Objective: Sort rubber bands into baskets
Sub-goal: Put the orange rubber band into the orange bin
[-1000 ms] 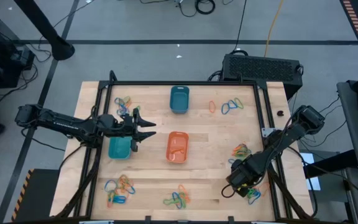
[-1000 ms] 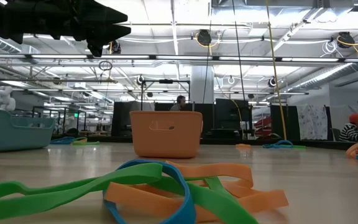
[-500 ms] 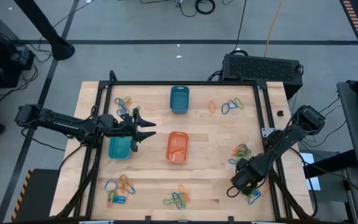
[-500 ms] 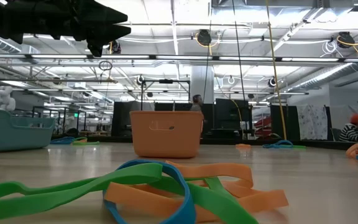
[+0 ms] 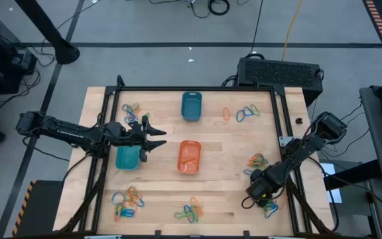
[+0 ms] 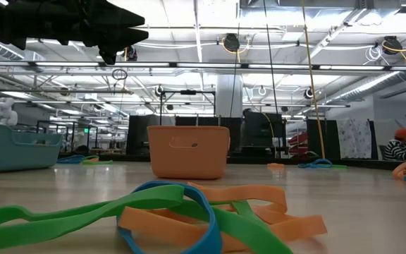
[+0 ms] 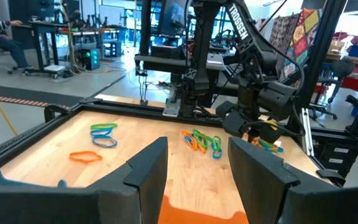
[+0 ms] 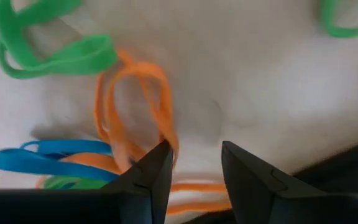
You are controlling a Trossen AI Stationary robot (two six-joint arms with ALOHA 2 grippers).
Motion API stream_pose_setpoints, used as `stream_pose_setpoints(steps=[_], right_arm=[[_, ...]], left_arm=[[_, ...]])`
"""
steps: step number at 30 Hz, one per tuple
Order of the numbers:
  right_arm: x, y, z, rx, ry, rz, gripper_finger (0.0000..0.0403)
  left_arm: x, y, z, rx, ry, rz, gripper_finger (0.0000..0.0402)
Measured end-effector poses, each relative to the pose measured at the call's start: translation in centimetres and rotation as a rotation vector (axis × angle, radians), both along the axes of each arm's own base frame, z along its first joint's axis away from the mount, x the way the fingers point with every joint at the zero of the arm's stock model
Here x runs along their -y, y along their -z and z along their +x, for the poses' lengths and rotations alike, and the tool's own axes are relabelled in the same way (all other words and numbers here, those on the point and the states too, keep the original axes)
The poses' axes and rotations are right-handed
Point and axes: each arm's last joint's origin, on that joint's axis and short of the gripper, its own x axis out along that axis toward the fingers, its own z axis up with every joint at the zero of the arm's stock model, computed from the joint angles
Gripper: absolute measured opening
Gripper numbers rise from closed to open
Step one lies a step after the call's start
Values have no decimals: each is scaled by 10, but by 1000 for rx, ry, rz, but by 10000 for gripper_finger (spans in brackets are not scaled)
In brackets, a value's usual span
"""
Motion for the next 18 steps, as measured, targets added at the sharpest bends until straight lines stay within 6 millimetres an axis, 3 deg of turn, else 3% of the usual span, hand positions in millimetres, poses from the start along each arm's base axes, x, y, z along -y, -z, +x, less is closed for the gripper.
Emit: stream_pose_setpoints(steps=[6, 12, 18], right_arm=[[0, 2, 0, 7, -3, 20, 116], [0, 1, 3, 29, -46, 41, 17], [3, -19, 11, -28, -84, 26, 2]], left_arm=[[0, 0, 0, 0, -1, 1, 176], [0, 0, 0, 0, -1, 1, 176], [0, 0, 0, 1, -1, 1, 176]])
